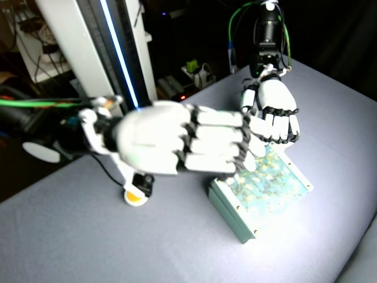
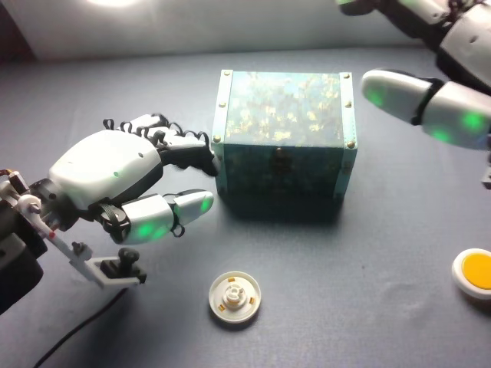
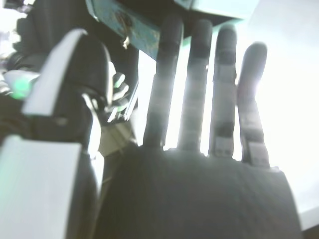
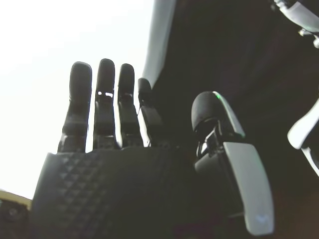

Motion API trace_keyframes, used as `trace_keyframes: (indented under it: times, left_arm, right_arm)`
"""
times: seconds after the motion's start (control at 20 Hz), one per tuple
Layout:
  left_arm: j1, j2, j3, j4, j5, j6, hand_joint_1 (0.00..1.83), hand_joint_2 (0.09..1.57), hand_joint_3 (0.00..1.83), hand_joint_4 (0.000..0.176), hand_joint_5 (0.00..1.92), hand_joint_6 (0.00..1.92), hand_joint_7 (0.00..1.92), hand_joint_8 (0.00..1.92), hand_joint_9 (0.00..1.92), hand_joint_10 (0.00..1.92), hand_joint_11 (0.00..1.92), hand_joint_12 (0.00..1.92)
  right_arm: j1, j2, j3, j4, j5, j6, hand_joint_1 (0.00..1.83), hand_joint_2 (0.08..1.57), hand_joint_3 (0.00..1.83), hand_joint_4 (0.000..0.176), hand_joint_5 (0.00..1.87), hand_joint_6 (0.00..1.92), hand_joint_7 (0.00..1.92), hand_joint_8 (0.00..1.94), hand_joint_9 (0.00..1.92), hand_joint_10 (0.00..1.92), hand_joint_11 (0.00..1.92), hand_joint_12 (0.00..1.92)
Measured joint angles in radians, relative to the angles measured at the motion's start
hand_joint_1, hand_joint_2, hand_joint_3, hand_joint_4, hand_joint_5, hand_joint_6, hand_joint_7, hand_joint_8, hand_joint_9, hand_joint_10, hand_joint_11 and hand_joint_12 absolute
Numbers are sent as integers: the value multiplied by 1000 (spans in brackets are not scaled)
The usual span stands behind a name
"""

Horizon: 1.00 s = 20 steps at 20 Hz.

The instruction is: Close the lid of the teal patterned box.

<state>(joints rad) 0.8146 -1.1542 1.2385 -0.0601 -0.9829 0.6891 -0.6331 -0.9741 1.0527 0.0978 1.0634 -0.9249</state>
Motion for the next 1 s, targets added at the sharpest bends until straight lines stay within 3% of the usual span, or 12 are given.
trace_keyframes:
  times: [0.15, 0.25, 0.3, 0.35, 0.4, 0.45, 0.5, 0.55, 0.65, 0.7, 0.75, 1.0]
  left_arm:
    - [3, 18, -21, 11, -34, 0, 507, 1498, 1, 176, 338, 1920, 89, 1651, 59, 1893, 168, 1921]
    - [9, 40, -37, 15, -80, 2, 490, 1506, 1, 176, 320, 1921, 131, 1410, 58, 1632, 36, 1921]
    - [13, 53, -48, 15, -107, 8, 278, 1425, 0, 74, 63, 1315, 108, 980, 11, 1221, 6, 1767]
    - [21, 66, -62, 13, -135, 20, 253, 1402, 0, 43, 66, 945, 168, 576, 1, 877, 0, 1561]
    - [26, 76, -73, 11, -154, 25, 230, 1380, 0, 31, 88, 492, 113, 253, 46, 375, 0, 1241]
    - [35, 86, -84, 12, -181, 37, 200, 1398, 0, 50, 80, 238, 72, 80, 25, 101, 0, 779]
    - [42, 97, -93, 10, -208, 43, 248, 1417, 3, 58, 78, 108, 33, 19, 4, 19, 0, 483]
    - [55, 108, -105, 3, -237, 51, 351, 1440, 4, 25, 47, 40, 6, 3, 0, 3, 0, 326]
    - [86, 137, -134, -17, -291, 76, 433, 1441, 0, 13, 1, 1, 0, 0, 0, 0, 0, 12]
    - [96, 148, -143, -26, -310, 92, 87, 1354, 0, 100, 0, 0, 0, 0, 0, 0, 0, 2]
    - [106, 161, -154, -43, -327, 100, 17, 1260, 0, 122, 0, 0, 0, 0, 0, 0, 0, 0]
    - [143, 197, -182, -77, -420, 134, 0, 1258, 0, 129, 0, 0, 0, 0, 0, 0, 0, 0]
  right_arm:
    - [-29, 27, -18, 30, 57, 6, 0, 1424, 0, 0, 0, 568, 143, 265, 0, 665, 0, 1548]
    - [-52, 38, -35, 24, 89, 8, 0, 1408, 0, 0, 0, 534, 224, 160, 7, 769, 0, 1556]
    - [-67, 47, -47, 20, 103, 9, 0, 1404, 0, 0, 0, 536, 251, 143, 1, 798, 0, 1547]
    - [-85, 59, -58, 13, 119, 8, 0, 1405, 0, 0, 0, 524, 247, 130, 0, 772, 0, 1544]
    - [-98, 68, -69, 16, 133, 8, 0, 1415, 3, 0, 0, 435, 211, 105, 0, 652, 0, 1508]
    - [-117, 83, -79, 21, 155, 8, 0, 1424, 4, 0, 0, 349, 142, 57, 0, 459, 0, 1382]
    - [-135, 98, -90, 25, 171, 9, 0, 1421, 1, 0, 0, 316, 135, 42, 0, 472, 0, 1370]
    - [-161, 120, -105, 37, 197, 9, 21, 1413, 0, 0, 0, 298, 89, 15, 0, 295, 0, 1141]
    - [-212, 158, -134, 64, 249, 9, 71, 1380, 0, 0, 0, 165, 31, 0, 0, 57, 0, 764]
    - [-236, 172, -145, 72, 273, 8, 54, 1383, 0, 0, 0, 53, 5, 0, 0, 11, 0, 464]
    - [-270, 186, -159, 81, 307, 9, 76, 1382, 0, 0, 0, 10, 0, 0, 0, 1, 0, 334]
    - [-375, 213, -193, 135, 426, 8, 14, 1366, 2, 8, 0, 0, 0, 0, 0, 0, 0, 0]
